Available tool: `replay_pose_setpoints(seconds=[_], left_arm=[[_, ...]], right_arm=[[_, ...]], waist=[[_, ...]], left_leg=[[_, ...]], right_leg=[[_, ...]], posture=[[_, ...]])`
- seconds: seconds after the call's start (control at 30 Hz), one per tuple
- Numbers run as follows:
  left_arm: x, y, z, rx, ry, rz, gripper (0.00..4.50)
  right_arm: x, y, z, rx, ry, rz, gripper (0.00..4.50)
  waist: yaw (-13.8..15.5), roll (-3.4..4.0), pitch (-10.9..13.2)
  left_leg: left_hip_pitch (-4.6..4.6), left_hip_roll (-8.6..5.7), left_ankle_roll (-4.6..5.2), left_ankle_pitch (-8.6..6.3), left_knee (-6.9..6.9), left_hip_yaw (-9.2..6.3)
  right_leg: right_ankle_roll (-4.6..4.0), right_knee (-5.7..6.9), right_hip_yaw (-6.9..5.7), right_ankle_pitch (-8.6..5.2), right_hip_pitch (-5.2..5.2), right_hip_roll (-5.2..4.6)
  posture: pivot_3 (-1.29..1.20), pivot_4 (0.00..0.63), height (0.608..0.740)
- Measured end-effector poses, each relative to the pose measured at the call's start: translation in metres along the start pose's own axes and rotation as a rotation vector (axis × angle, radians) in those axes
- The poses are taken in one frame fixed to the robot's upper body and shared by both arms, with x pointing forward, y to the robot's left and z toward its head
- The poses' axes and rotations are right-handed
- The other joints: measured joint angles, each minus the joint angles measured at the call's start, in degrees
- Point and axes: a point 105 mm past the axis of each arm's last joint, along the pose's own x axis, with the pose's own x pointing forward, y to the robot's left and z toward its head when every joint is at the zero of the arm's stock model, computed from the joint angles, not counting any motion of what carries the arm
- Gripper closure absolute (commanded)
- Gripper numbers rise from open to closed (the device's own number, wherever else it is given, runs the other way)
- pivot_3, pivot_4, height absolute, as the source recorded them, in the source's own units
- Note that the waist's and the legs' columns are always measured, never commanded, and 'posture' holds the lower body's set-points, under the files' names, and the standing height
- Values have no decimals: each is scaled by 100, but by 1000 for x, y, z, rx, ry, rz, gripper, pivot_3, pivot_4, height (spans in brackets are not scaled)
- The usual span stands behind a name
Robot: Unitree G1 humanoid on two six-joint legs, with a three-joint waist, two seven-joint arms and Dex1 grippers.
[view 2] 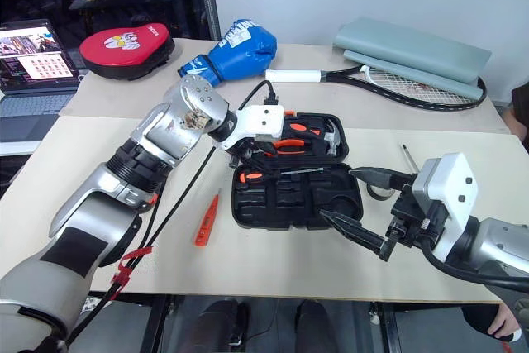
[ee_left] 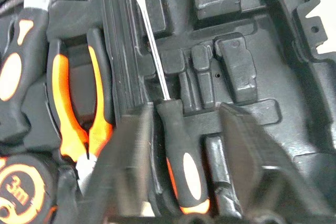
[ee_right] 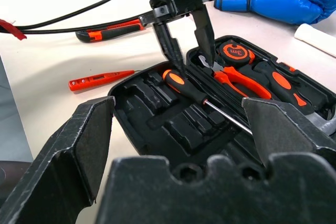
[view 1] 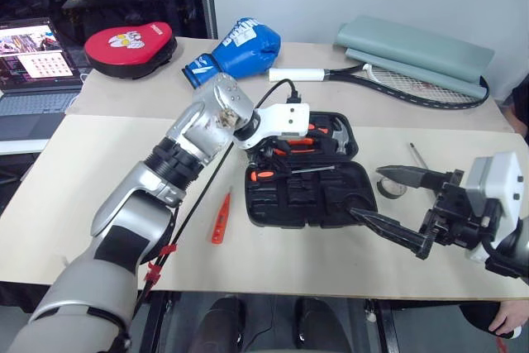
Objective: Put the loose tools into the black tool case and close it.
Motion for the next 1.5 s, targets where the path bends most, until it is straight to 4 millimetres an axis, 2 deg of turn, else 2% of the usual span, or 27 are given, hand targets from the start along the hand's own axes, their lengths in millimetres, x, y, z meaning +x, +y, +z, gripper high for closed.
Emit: replay_pose_setpoints(seconds=[0.13,0.6,0.77,0.93,1.07,1.13,1.23,1.3,1.37,1.43,1.5], left_arm=[[10,0,-3,3,14,-7,4457],[16,3,-3,68,39,1,4457],[19,2,-4,159,71,-2,4457],[29,3,0,251,85,3,4457],[28,2,2,202,29,-12,4457],[23,3,12,70,-106,-24,4457],[-1,11,33,-112,-378,-21,3745],[-32,18,43,-186,-580,-5,2910],[-58,22,43,-258,-703,0,2309],[-91,13,40,-304,-809,-61,1473],[-109,1,28,-276,-828,-70,863]], right_arm=[[0,1,0,5,-5,-3,0],[0,2,0,4,-11,-10,0],[0,1,0,5,-10,-14,0],[0,1,-2,8,-8,-25,0],[-2,-3,-9,21,5,-64,0],[-5,-9,-14,25,20,-107,0],[-9,-18,-24,44,40,-179,0],[-19,-25,-34,87,56,-246,0],[-32,-32,-39,111,68,-312,0],[-59,-38,-48,141,114,-401,0],[-86,-40,-57,179,166,-473,0]], waist=[[-3,0,0],[-1,0,0],[4,0,-1],[54,-1,-3],[42,0,-3],[26,0,-3],[-1,0,-3],[-15,3,-4],[-30,9,-6],[-29,14,-7],[-24,19,-9]], left_leg=[[-1,0,0,0,-1,1],[11,1,0,0,1,1],[15,2,0,0,0,1],[72,6,3,-2,0,-2],[71,16,8,-2,-2,-3],[61,15,8,-2,-1,-3],[56,13,16,-7,-6,-3],[54,11,18,-8,-14,-2],[57,9,20,-10,-18,-1],[60,7,22,-11,-24,-1],[71,8,23,-14,-29,-1]], right_leg=[[0,0,0,0,-2,0],[0,2,2,0,10,0],[0,1,3,0,15,0],[4,-15,-2,-1,86,0],[34,-47,-6,-15,93,5],[9,-48,-6,2,86,5],[10,-51,-7,3,78,5],[9,-50,-6,3,72,5],[9,-52,-3,2,72,5],[10,-56,-4,1,75,5],[10,-64,-2,1,86,5]], posture=[[0,150,736],[0,150,736],[0,150,736],[0,150,736],[0,150,736],[0,150,736],[0,150,736],[0,150,736],[0,150,736],[0,150,736],[0,150,736]])
